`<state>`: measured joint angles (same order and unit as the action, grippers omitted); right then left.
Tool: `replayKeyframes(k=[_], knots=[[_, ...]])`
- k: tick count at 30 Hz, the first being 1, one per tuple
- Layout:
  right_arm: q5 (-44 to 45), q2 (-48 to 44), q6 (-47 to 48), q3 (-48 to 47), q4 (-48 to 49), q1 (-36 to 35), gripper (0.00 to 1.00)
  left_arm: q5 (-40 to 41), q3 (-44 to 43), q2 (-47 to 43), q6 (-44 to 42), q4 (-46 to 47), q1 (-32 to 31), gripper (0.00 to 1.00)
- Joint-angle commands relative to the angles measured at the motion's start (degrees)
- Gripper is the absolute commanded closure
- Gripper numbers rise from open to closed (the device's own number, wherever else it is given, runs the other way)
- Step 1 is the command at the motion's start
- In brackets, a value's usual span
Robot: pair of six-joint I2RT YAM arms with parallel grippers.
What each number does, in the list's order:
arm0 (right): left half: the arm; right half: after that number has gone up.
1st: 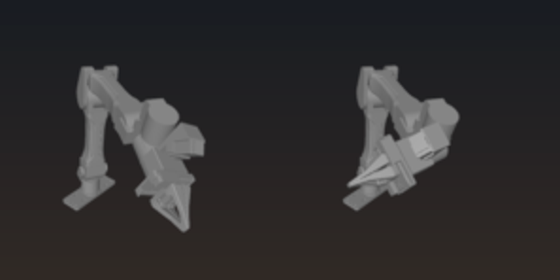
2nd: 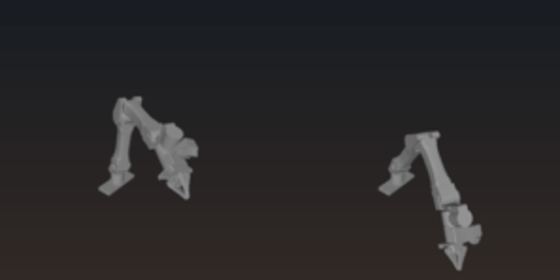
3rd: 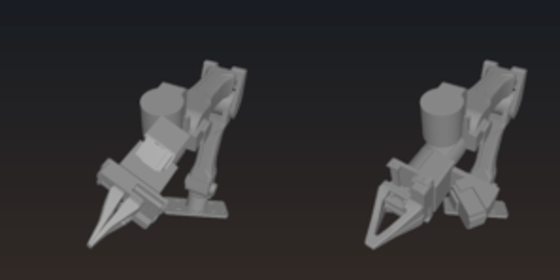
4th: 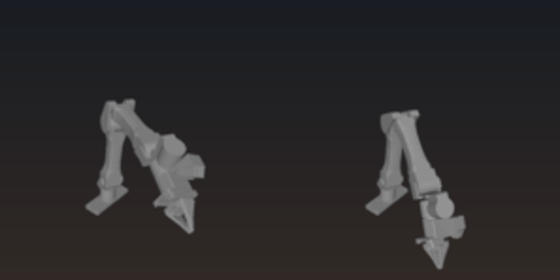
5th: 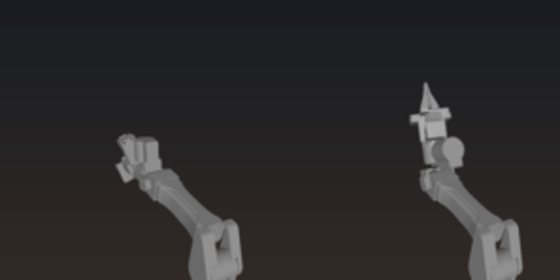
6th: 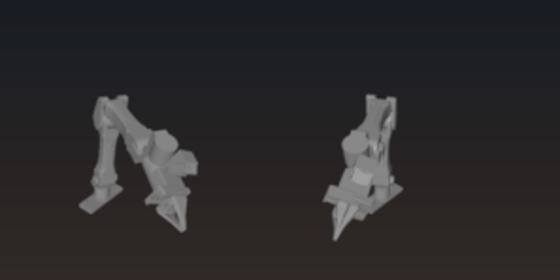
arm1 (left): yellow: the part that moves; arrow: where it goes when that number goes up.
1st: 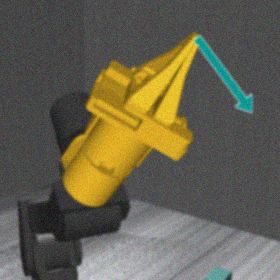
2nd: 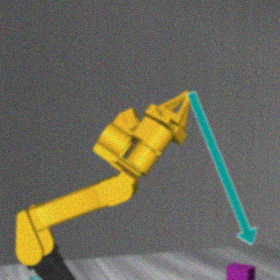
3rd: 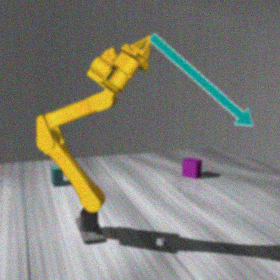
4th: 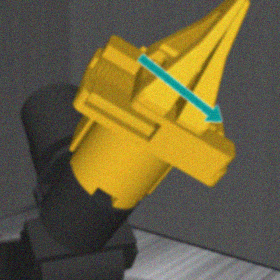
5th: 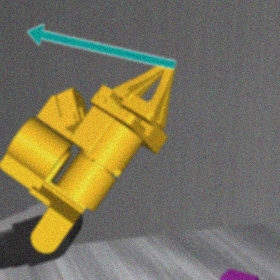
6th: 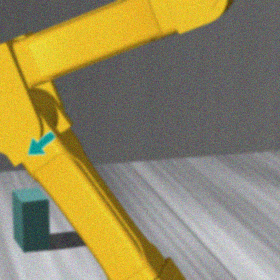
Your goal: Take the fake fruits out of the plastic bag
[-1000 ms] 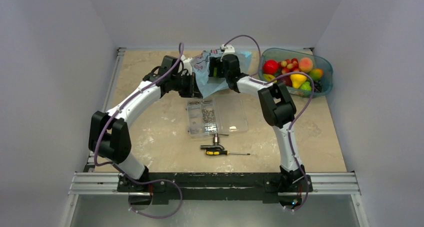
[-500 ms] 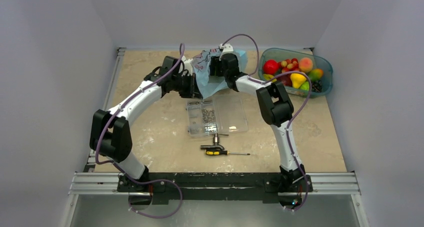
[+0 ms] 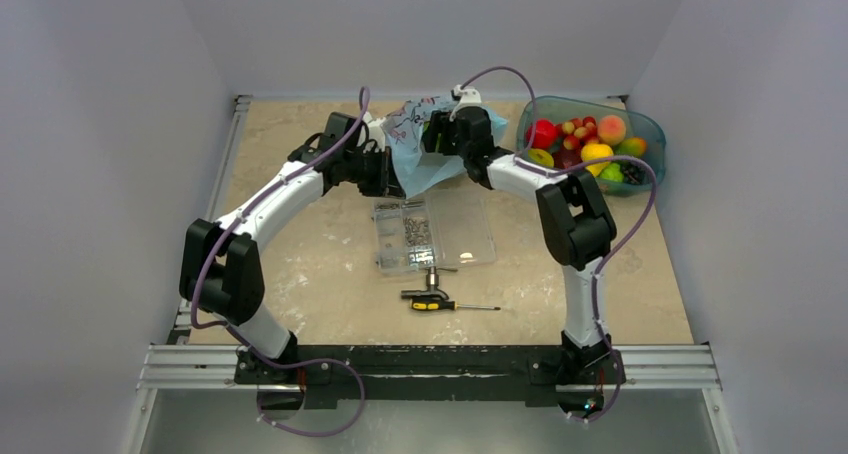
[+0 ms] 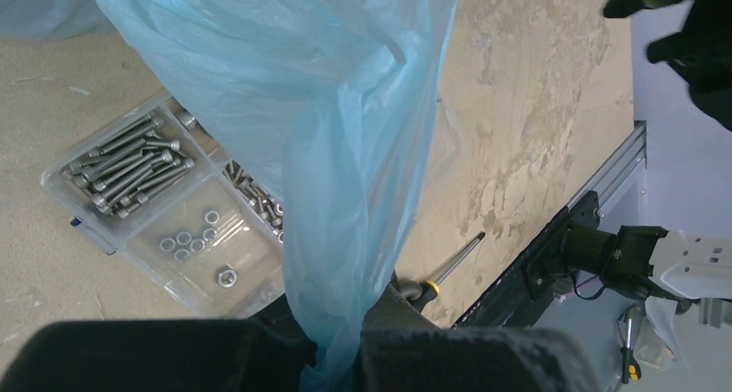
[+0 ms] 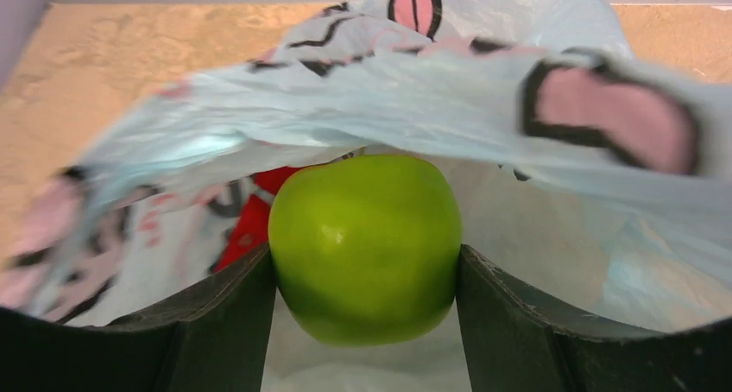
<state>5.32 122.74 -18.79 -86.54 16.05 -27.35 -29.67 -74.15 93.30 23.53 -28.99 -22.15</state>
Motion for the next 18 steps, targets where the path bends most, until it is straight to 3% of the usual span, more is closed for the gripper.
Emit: replayKeyframes(k=[1, 10, 18], knots=[[-4.86, -8.45, -5.26, 4.47, 3.60, 0.19, 0.84, 0.41, -2.43, -0.07, 0.50, -0.55, -0.13, 1.00], [-7.97, -16.81, -8.25, 8.52, -1.19, 0.41, 1.00, -0.34, -3.63, 0.44, 1.01, -1.61, 1.15, 1.00], [-3.33, -33.30, -4.86, 18.87, 0.22, 4.23, 1.00, 1.10, -5.91, 3.40, 4.71, -4.39, 2.20, 1.00]])
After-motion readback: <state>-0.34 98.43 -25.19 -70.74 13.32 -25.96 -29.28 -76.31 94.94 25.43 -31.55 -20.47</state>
